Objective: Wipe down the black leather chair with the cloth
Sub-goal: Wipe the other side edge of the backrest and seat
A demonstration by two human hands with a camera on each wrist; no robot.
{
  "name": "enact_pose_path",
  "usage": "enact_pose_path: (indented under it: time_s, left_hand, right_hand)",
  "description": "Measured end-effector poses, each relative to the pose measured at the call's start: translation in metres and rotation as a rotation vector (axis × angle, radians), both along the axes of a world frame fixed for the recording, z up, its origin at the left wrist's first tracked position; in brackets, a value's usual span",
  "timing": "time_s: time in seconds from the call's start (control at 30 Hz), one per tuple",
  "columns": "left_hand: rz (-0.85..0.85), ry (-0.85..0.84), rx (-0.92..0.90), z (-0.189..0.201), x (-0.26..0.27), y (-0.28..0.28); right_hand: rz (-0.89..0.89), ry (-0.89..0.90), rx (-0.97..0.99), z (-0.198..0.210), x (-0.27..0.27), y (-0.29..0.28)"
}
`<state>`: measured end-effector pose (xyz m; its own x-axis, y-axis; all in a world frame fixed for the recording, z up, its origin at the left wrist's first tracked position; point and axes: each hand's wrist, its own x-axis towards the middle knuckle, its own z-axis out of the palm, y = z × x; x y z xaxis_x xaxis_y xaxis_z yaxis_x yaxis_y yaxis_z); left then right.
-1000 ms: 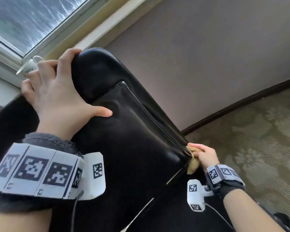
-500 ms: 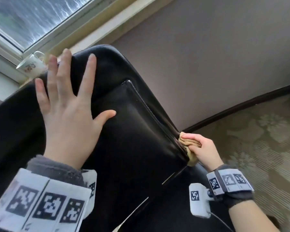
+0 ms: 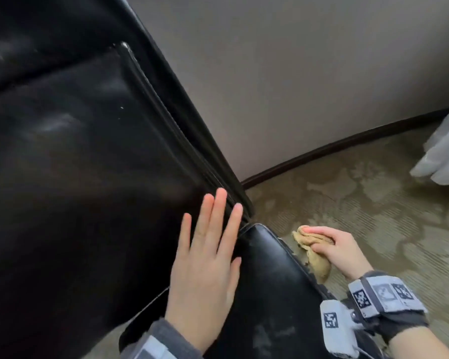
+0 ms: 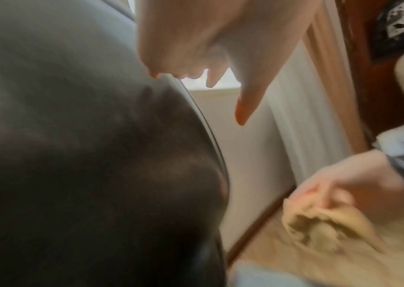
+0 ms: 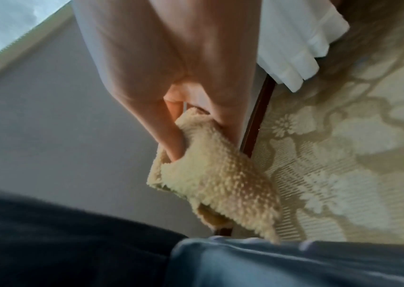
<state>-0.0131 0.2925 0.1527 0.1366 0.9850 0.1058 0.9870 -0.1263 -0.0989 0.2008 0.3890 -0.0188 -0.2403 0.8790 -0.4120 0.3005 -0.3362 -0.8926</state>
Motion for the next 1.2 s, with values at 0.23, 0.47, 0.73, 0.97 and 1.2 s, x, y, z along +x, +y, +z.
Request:
enact_pose_path:
  time_s: [0.23,0.47,0.73,0.97,1.2]
  left_hand:
    - [0.302,-0.151,-0.697,-0.132,0.03,-0.038]
    - [0.415,-0.197,-0.762,-0.177,0.042,-0.007]
    - [0.54,-0.184,-0.743,-0.201,0.058,0.023]
    - [0.678,-0.321,-0.852,-0.215,0.052,0.04]
    - [0.684,-0.278,-0.83,-0.225,0.055,0.039]
  right_hand:
    - [0.16,-0.18,0.173,-0.023,-0.013,-0.024]
    - [0.246,-0.207,0.334,-0.033,-0.036,0.022]
    - [0.548,-0.196,0.229,-0.07,-0.04,0.014]
    - [0.693,-0.172,-0.05,-0.068,0.038,-0.009]
    - [0.572,-0.086,0.051,-0.06,-0.018,0.085]
